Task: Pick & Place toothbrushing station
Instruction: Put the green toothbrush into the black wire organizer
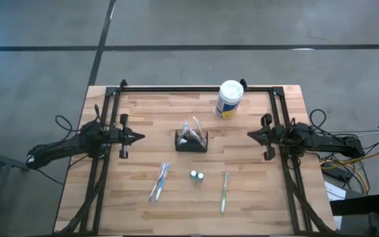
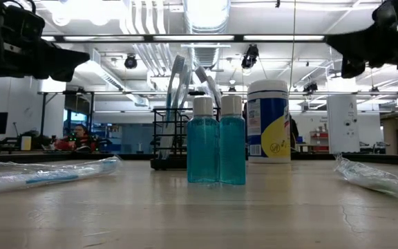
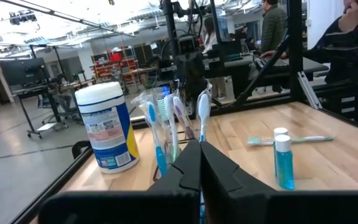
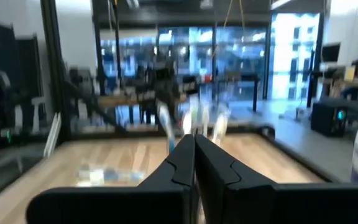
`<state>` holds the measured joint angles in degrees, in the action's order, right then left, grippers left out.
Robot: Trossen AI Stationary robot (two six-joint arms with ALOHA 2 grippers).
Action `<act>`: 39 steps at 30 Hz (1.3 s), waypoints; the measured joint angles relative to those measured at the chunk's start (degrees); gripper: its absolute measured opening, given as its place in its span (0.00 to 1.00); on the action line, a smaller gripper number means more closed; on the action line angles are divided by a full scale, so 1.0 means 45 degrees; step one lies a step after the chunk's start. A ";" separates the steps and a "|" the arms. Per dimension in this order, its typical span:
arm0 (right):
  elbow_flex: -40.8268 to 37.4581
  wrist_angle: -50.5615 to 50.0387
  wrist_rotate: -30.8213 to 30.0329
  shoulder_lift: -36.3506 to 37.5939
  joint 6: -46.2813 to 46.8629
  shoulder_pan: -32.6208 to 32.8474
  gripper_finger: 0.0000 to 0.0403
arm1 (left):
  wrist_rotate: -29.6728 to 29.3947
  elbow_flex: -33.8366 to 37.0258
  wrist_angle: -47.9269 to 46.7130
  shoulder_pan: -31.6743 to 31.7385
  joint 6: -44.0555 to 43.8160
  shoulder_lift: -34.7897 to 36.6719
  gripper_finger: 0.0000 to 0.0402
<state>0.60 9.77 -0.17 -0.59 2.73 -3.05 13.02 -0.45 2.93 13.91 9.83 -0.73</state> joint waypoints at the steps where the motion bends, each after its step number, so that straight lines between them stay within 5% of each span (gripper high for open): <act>1: 0.0099 0.0139 0.0005 -0.0059 0.0000 0.0006 0.02 | 0.0000 0.0000 0.0011 0.0000 -0.0010 0.0000 0.01; 8: 0.1671 0.0146 0.0040 -0.1605 -0.0016 0.0019 0.02 | 0.0005 -0.0038 0.0037 0.0000 -0.0006 -0.0005 0.01; 14: 0.4106 -0.0661 -0.0333 -0.4560 -0.0350 0.0097 0.02 | 0.0005 -0.0044 -0.0016 -0.0001 -0.0005 -0.0010 0.02; 21: 0.8247 -0.4600 -0.0440 -0.8813 0.0329 0.0689 0.02 | -0.0010 -0.0010 -0.0091 -0.0005 -0.0402 -0.0010 0.04; 30: 1.3323 -1.0528 -0.1359 -1.4097 0.3061 0.3414 0.02 | -0.0019 -0.0081 -0.0397 -0.0001 -0.0724 -0.0010 0.03; 39: 1.6978 -1.3046 -0.1286 -1.8182 0.6721 0.5403 0.02 | -0.0015 -0.0087 -0.0441 0.0000 -0.0724 -0.0014 0.03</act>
<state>77.00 -48.94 -5.96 -82.41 32.97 21.27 12.95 -0.84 0.95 13.91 6.57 -0.80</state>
